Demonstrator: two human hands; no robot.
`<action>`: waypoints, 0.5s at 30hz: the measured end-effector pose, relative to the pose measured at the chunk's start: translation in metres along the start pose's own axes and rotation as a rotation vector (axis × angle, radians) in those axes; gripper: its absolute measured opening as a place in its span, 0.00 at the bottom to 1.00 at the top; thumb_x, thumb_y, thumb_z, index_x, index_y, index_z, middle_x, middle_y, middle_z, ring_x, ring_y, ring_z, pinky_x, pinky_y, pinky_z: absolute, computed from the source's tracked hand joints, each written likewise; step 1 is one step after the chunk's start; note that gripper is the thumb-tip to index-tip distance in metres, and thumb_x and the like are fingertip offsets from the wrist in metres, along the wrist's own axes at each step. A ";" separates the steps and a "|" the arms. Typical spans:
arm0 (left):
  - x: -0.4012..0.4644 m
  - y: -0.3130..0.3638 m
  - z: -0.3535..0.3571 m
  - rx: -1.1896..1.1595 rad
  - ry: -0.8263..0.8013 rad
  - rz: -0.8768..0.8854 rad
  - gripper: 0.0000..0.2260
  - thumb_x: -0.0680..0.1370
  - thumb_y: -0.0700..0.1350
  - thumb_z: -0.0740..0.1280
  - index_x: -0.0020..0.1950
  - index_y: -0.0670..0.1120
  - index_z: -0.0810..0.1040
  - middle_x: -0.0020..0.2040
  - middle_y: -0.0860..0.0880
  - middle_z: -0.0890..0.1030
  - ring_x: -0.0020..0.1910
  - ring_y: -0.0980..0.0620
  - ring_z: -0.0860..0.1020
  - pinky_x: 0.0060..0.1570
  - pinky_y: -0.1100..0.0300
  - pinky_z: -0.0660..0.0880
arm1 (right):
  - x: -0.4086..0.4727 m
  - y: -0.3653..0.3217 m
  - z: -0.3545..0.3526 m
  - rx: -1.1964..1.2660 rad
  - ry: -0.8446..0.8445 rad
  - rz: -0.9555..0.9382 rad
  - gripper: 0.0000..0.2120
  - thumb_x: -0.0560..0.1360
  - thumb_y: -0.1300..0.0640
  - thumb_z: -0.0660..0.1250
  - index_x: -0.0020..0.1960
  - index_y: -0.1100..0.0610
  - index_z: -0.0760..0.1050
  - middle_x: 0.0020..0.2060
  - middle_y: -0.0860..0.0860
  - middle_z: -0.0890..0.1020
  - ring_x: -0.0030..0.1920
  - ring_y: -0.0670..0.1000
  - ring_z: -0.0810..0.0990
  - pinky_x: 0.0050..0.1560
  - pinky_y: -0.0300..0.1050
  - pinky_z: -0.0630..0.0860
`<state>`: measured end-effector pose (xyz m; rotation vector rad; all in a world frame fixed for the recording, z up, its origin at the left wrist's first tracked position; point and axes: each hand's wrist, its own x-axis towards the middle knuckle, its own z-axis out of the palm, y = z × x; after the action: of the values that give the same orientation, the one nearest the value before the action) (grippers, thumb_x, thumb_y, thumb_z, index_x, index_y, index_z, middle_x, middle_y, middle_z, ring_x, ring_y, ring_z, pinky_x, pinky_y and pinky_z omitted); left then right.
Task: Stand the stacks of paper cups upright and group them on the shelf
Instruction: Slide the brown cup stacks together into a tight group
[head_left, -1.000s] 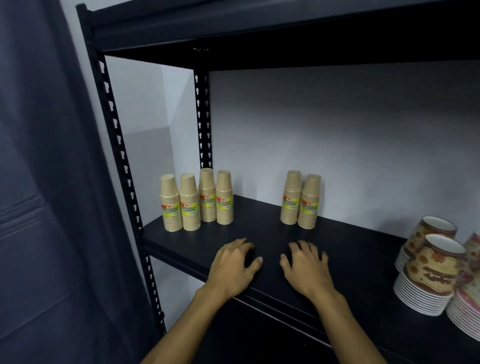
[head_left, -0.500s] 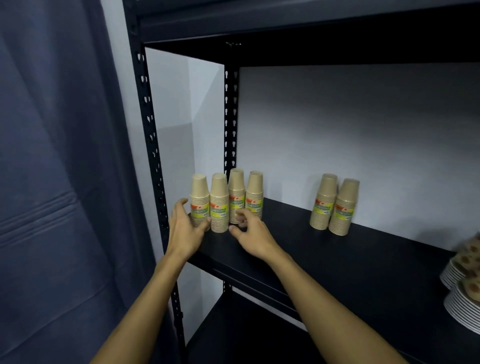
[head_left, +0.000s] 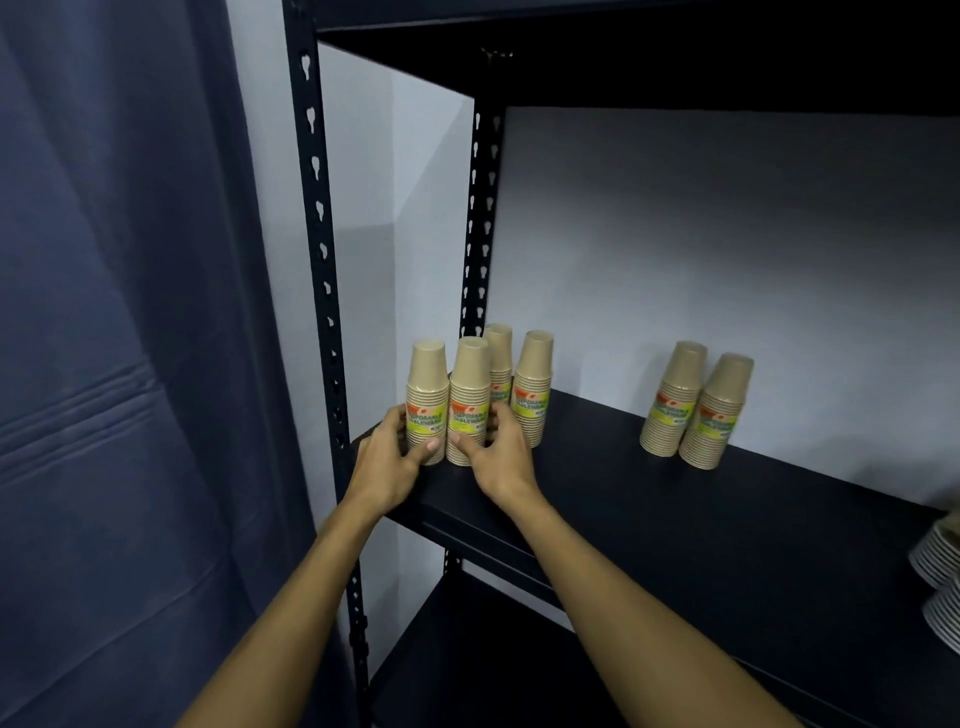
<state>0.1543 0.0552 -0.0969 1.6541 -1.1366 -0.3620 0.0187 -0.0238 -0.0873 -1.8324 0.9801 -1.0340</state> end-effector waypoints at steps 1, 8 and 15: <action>-0.001 0.000 0.001 0.000 -0.005 0.014 0.26 0.77 0.44 0.73 0.73 0.44 0.69 0.67 0.47 0.79 0.63 0.54 0.76 0.61 0.62 0.70 | -0.002 0.001 -0.003 0.000 0.004 -0.010 0.21 0.72 0.57 0.76 0.61 0.51 0.73 0.54 0.46 0.81 0.56 0.47 0.80 0.60 0.48 0.78; -0.006 0.012 0.016 0.025 -0.125 0.107 0.25 0.74 0.45 0.76 0.69 0.46 0.74 0.64 0.50 0.81 0.61 0.59 0.77 0.59 0.68 0.70 | -0.025 0.020 -0.036 -0.042 0.104 -0.050 0.22 0.70 0.54 0.78 0.60 0.50 0.72 0.55 0.47 0.80 0.52 0.43 0.79 0.53 0.41 0.79; -0.011 0.041 0.056 0.014 -0.273 0.166 0.28 0.70 0.46 0.80 0.68 0.48 0.76 0.60 0.52 0.83 0.57 0.58 0.81 0.60 0.64 0.76 | -0.045 0.029 -0.100 -0.164 0.140 -0.022 0.19 0.69 0.54 0.78 0.52 0.55 0.71 0.46 0.44 0.79 0.43 0.37 0.76 0.39 0.25 0.71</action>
<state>0.0889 0.0313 -0.0870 1.5411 -1.4723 -0.4833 -0.0949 -0.0207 -0.0908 -1.9270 1.1603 -1.1369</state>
